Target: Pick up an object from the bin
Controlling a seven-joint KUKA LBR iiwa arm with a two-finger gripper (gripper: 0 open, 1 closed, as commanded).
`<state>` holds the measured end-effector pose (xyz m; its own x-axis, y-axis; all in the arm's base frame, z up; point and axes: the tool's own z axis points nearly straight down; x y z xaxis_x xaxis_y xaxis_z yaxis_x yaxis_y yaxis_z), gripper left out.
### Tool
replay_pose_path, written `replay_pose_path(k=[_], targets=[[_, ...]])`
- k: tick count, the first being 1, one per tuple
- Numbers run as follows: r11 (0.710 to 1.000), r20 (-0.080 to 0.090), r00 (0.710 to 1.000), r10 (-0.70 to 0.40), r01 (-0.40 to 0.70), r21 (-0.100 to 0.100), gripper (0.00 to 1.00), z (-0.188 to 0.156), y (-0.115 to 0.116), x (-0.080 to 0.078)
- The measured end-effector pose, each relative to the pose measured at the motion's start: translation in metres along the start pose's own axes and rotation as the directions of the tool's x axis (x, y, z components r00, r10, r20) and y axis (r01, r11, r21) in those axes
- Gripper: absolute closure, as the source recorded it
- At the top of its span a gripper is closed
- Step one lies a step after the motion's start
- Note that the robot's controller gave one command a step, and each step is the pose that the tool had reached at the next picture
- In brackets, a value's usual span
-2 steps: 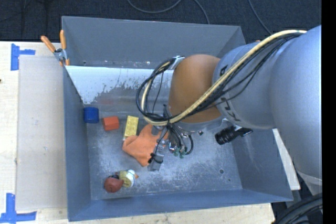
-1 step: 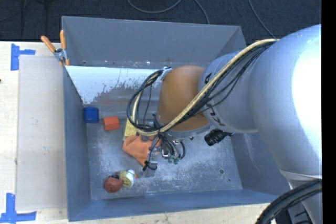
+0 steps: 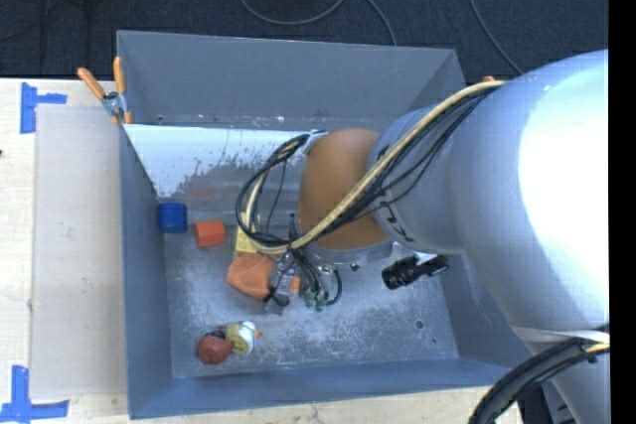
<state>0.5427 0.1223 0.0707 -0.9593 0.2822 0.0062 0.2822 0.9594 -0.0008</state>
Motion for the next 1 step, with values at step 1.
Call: replay_pose_path(k=[1], targets=[[1.0, 0.0, 1.0, 0.0, 0.0, 0.0, 1.0, 0.0, 0.0, 0.0]])
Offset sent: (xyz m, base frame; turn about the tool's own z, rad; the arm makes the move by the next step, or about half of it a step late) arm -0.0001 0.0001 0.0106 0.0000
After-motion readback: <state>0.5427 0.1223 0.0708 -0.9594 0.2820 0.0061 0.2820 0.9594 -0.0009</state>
